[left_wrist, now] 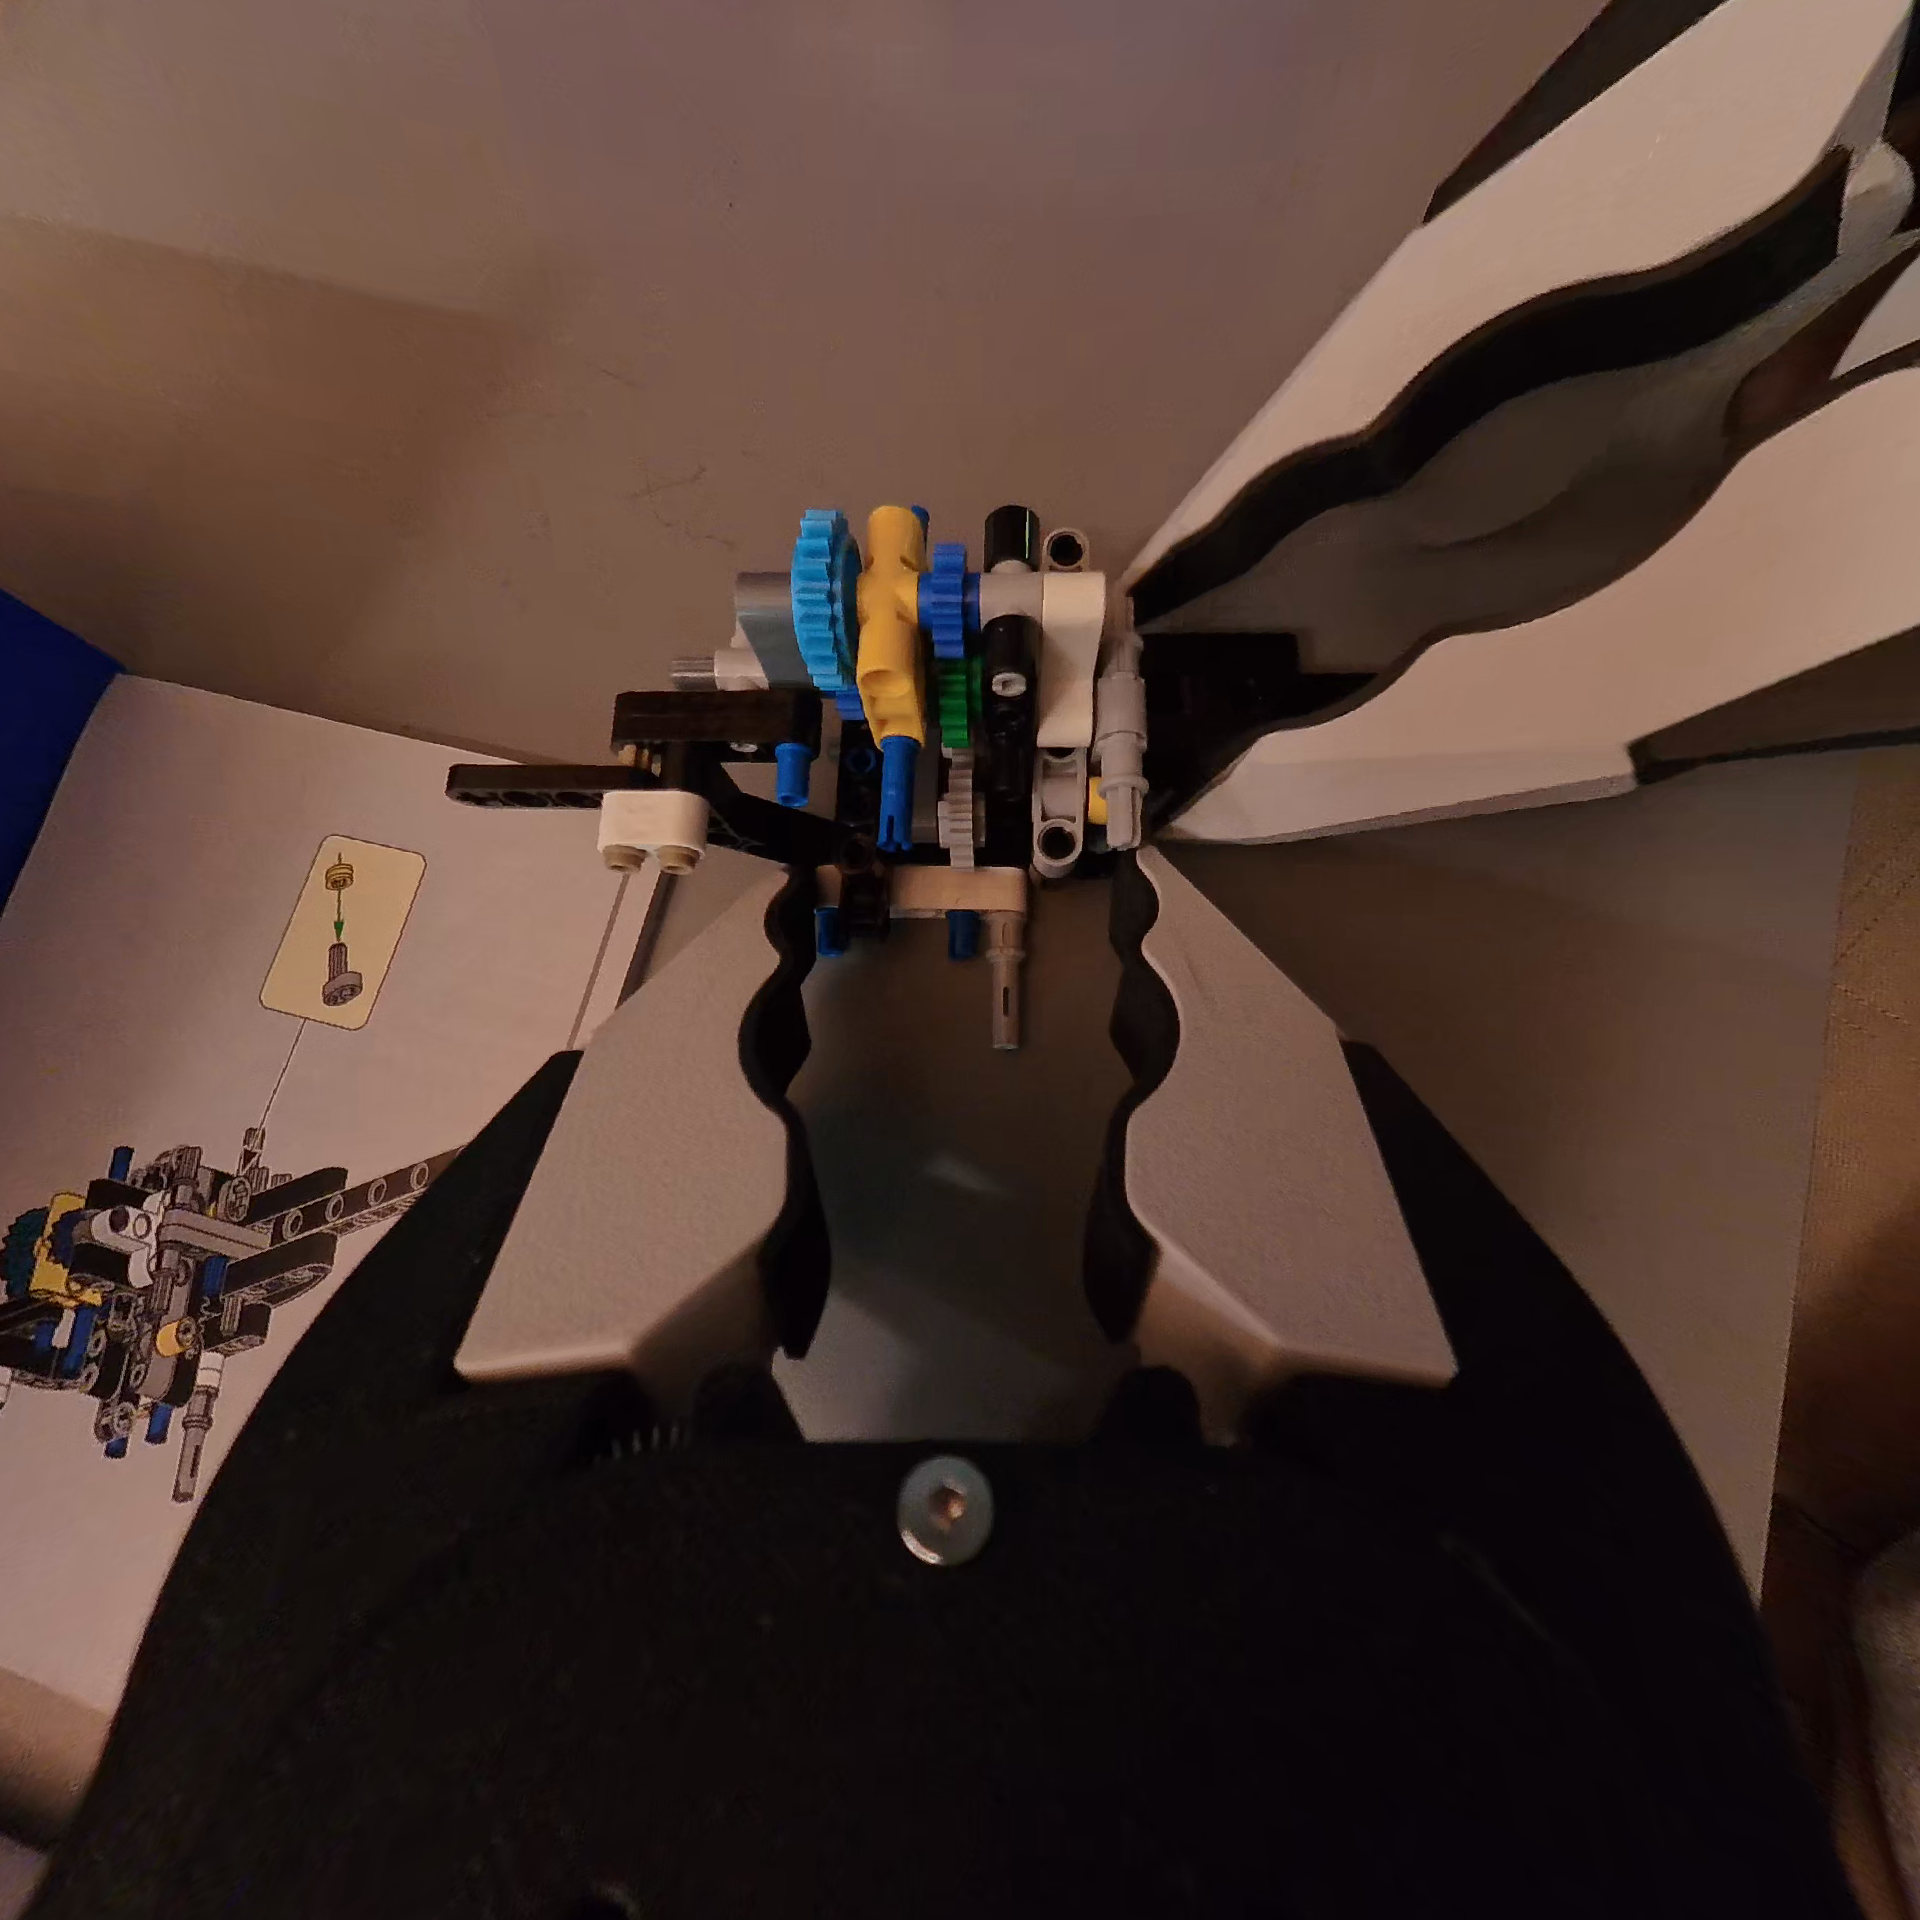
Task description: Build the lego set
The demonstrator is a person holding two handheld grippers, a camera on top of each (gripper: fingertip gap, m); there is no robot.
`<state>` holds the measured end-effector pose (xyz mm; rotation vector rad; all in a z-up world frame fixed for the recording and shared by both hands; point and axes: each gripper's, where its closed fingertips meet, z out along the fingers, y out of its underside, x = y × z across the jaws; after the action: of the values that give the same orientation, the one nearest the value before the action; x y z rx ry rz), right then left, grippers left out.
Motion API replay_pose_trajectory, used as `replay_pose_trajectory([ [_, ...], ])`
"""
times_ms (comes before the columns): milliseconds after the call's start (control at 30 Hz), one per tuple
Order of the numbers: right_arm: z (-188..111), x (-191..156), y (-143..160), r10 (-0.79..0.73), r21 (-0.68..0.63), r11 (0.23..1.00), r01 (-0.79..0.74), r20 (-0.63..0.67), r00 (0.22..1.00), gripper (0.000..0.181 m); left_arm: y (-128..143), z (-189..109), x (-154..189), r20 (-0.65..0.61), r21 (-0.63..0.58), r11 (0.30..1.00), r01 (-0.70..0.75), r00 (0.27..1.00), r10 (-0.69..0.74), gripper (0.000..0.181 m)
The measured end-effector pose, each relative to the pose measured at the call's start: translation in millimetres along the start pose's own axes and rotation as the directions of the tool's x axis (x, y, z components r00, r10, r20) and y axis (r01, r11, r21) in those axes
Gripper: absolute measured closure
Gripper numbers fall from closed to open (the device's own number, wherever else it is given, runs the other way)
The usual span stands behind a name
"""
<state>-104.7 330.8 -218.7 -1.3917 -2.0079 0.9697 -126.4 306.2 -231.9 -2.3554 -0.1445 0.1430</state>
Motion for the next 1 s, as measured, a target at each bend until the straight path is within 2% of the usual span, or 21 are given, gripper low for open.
replay_pose_trajectory([
  [300, -0.7, 1.1, -8.4, -0.072, 0.033, 0.997, 0.074, -0.056, 0.996, 0.144, 0.1, 0.0, 0.0, 0.002, 0.0, 1.0, -0.001, 1.0, 0.001, 0.122],
  [433, 3.3, 3.5, -5.0, -0.089, -0.004, 0.996, 0.089, -0.086, 0.992, 0.145, 0.0, 0.1, -0.1, 0.006, 0.0, 1.0, -0.005, 1.0, 0.005, 0.123],
  [700, 4.6, 9.1, -3.2, -0.016, -0.014, 1.0, 0.015, -0.069, 0.997, 0.138, 0.0, 0.5, -1.1, 0.019, 0.0, 1.0, -0.012, 1.0, 0.012, 0.123],
  [1000, 5.9, 7.6, -3.5, -0.001, -0.017, 1.0, 0.0, -0.07, 0.998, 0.144, 0.1, 0.7, -2.8, 0.025, 0.0, 1.0, -0.003, 1.0, 0.003, 0.123],
])
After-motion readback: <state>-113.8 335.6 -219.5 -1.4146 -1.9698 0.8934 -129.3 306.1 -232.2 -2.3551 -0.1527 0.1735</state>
